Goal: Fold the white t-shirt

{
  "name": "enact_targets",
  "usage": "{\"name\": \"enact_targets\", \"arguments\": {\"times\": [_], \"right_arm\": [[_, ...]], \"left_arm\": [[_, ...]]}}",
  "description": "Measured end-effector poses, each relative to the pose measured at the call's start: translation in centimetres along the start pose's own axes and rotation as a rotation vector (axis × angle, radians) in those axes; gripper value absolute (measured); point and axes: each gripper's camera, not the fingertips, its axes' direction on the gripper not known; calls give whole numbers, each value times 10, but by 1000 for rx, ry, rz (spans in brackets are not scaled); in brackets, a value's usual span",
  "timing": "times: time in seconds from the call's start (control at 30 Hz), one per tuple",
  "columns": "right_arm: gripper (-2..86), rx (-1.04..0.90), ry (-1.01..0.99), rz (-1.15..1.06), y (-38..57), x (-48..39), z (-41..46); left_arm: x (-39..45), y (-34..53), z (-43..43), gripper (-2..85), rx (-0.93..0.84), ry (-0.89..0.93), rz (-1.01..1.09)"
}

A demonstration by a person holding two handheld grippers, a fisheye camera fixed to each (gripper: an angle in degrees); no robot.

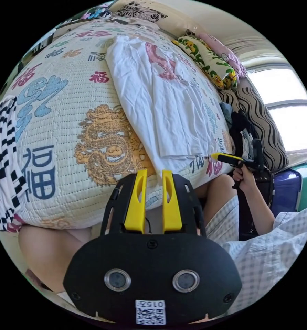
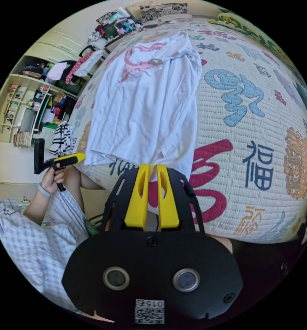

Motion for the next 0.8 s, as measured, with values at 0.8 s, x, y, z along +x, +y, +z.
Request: {"name": "enact_targets", "arguments": {"times": [0.8], "right_arm": [[-1, 160, -94, 475, 124, 212, -70]], "left_arm": [[-170, -15, 26, -6, -127, -329, 57]]}}
